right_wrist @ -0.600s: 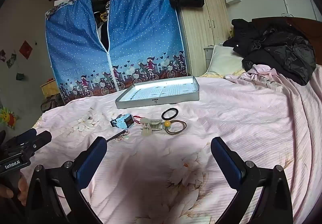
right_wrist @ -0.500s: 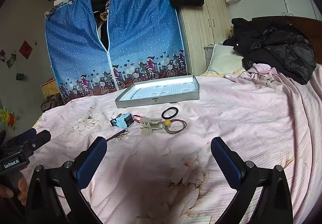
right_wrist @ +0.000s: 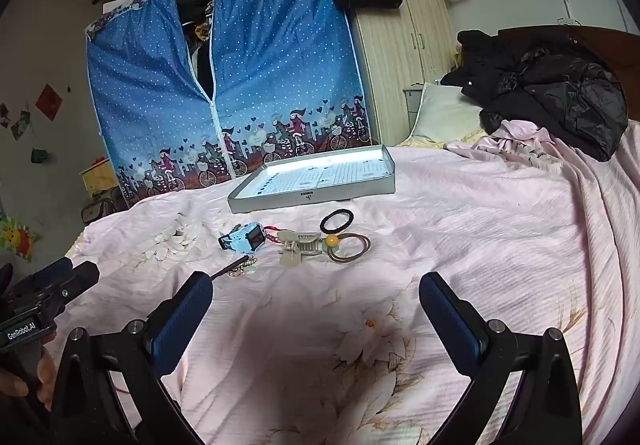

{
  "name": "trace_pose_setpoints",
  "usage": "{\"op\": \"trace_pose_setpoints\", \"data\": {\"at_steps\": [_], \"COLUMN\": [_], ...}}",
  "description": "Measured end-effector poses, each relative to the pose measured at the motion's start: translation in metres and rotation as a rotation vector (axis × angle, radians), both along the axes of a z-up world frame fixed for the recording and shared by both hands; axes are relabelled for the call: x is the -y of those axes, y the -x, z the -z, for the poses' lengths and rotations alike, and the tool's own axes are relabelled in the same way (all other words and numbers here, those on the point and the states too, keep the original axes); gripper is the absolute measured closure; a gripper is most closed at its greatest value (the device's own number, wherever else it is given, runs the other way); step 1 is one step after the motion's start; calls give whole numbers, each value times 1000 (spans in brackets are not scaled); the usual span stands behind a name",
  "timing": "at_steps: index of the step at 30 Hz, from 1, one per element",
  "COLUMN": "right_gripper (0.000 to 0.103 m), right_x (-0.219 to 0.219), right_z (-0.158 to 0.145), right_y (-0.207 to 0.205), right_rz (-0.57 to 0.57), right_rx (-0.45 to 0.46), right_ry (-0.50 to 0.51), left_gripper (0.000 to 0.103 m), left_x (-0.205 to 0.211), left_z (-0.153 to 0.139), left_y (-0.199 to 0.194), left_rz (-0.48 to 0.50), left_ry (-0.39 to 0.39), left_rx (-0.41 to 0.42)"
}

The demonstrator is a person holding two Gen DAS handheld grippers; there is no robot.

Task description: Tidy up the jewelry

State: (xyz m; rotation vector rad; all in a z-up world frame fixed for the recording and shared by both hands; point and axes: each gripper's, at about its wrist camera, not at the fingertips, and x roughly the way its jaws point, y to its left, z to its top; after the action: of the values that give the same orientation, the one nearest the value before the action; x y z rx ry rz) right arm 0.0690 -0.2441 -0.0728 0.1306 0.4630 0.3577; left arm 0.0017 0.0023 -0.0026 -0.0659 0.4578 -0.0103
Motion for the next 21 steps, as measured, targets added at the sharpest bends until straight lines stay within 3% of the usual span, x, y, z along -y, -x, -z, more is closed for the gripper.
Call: {"op": "trace_pose_setpoints", "data": {"at_steps": [21], "right_gripper": [0], "right_x": [2], "right_z": [2], "right_y": [-2], "right_rz": [0], "right_rx": [-2], "right_ry": [-2], "left_gripper": [3], "left_x": [1], "left_z": [-1], "left_y": [1], "left_rz": [2], "left_ry": [2], "left_rx": [1]}}
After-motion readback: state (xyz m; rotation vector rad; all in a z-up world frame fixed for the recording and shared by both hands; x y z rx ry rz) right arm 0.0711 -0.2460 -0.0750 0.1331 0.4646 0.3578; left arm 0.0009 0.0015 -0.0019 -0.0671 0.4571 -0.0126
